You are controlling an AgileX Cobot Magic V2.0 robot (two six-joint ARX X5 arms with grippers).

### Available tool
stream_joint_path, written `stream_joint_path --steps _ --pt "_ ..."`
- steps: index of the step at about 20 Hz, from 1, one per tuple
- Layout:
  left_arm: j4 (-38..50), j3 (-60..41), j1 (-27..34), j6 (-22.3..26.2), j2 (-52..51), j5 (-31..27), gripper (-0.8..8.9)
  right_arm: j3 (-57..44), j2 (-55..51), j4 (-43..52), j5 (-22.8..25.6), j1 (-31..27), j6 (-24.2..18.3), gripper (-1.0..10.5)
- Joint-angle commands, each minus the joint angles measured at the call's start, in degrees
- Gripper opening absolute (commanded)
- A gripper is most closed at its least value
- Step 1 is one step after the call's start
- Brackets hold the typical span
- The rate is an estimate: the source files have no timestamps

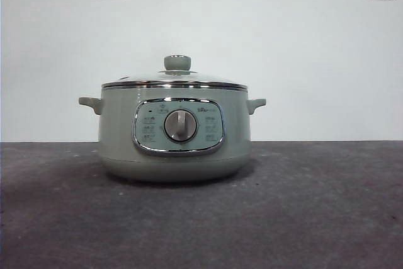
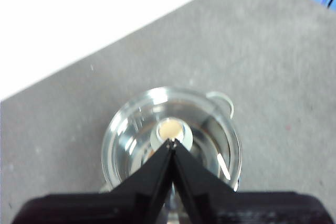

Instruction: Pick up the potato,open the lid,put the potato in the pot,close the lid

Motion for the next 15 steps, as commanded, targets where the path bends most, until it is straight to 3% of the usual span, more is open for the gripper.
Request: stream_joint_path --steps 1,6,10,15 --pt "1.8 0.0 0.0 0.2 -0.1 0.1 -0.03 -0.6 -0.1 -1.5 0.2 0.0 0.4 0.0" --pt "-6.7 -0.7 1.4 6.4 -0.2 -3.4 -0.03 -0.6 0.0 -1.5 0.2 0.1 0.4 0.0" --pt "-6.7 -2.9 4.6 3.8 -4.1 -4.6 -0.03 -0.6 0.0 -1.5 0.2 0.0 0.4 0.0" --pt "-6.7 -25.6 10.1 4.4 -17.5 -4.6 -0.03 -0.6 0.0 -1.5 0.2 0.1 0.4 0.0"
